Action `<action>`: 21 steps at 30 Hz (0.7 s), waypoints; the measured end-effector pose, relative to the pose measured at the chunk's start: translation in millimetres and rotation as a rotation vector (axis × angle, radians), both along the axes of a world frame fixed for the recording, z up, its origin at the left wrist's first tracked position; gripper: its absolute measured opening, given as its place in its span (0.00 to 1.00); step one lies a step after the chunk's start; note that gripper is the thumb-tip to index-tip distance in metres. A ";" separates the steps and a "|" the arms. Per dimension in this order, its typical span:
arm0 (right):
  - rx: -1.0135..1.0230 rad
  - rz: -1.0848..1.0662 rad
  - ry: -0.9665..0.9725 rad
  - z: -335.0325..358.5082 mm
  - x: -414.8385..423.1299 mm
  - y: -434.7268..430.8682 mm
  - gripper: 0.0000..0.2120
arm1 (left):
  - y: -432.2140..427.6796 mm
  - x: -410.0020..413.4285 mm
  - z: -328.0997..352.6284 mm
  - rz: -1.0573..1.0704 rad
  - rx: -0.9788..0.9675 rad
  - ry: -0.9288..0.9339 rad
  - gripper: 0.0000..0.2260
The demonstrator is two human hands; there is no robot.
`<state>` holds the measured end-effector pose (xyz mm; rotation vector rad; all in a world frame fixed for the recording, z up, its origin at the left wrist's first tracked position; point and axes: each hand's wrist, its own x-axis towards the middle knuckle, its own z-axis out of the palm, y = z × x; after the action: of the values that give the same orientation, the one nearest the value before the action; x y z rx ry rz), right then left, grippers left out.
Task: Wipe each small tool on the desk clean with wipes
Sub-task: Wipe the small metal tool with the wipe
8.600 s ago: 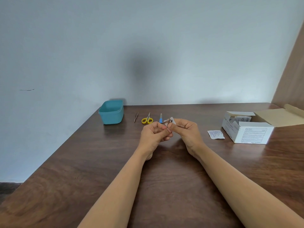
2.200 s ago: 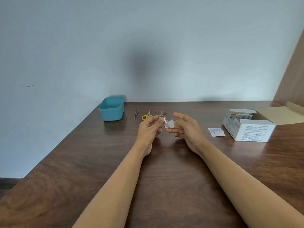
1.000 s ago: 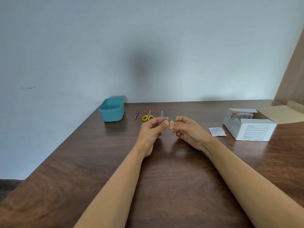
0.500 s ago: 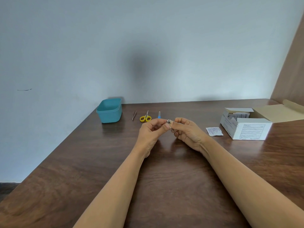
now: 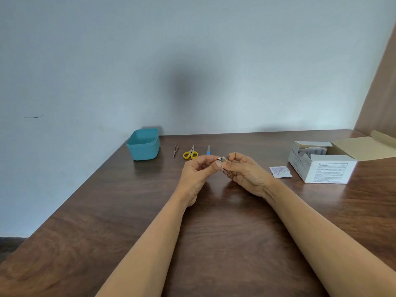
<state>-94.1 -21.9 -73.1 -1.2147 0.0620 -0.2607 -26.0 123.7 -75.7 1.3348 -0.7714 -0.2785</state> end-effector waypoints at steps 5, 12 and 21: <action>-0.006 0.064 -0.022 1.6 -1.2 1.4 0.10 | 0.9 1.8 0.2 -0.036 0.016 0.077 0.04; -0.062 0.070 -0.020 0.8 -0.7 0.6 0.14 | 0.7 0.0 3.0 -0.018 -0.012 0.161 0.06; -0.125 0.039 -0.017 0.4 -1.7 3.4 0.14 | 0.9 1.9 3.7 -0.008 -0.071 0.248 0.06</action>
<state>-95.8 -18.5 -72.7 -1.3363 0.0074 -0.2442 -24.1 124.6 -72.0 1.2033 -0.5727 -0.4115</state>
